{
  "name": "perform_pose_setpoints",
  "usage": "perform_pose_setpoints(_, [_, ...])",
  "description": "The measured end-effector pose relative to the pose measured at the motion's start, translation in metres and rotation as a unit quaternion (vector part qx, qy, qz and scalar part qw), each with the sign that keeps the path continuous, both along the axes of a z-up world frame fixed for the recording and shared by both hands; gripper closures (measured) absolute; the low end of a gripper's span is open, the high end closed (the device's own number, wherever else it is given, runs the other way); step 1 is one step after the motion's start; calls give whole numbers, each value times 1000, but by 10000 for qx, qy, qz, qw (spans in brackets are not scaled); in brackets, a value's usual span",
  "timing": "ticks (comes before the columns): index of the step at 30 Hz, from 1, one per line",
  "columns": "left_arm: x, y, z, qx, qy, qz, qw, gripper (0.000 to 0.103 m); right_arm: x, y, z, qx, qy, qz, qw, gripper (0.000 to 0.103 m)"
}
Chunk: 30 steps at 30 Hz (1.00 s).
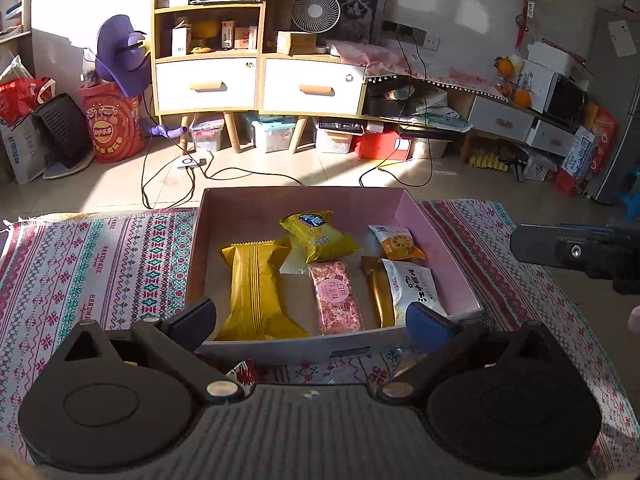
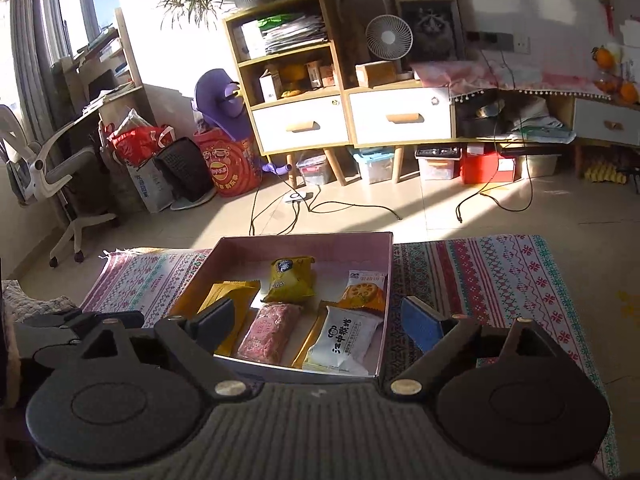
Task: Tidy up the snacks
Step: 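Open both tools and withdraw them from the box, then grasp the white Pecan Kernel bag with the left tool while the right reaches for another pecan bag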
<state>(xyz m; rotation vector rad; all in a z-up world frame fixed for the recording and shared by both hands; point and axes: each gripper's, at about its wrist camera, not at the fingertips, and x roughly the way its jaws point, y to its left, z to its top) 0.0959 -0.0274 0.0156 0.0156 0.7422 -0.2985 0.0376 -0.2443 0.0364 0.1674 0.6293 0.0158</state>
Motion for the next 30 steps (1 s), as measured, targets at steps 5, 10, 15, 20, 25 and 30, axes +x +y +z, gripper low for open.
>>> perform_pose_setpoints(5, [-16, 8, 1, 126, 162, 21, 9998, 0, -12, 8, 4, 15, -73, -44, 10000, 4])
perform_pose_setpoints(10, [-30, 19, 0, 345, 240, 101, 9991, 0, -22, 12, -1, 113, -117, -83, 9998, 1])
perform_pose_setpoints(15, [-40, 36, -11, 563, 338, 455, 9968, 0, -31, 14, -9, 178, 12, -169, 9997, 1])
perform_pose_setpoints(20, [-41, 56, -21, 253, 621, 830, 9943, 0, -37, 16, -17, -49, 166, -257, 9995, 1])
perform_pose_setpoints(25, [-44, 66, -28, 2, 715, 1014, 9923, 0, -40, 12, -28, -173, 337, -434, 9983, 1])
perform_pose_setpoints(30, [-49, 68, -39, -92, 612, 1097, 9920, 0, -39, 7, -42, -175, 568, -554, 9967, 1])
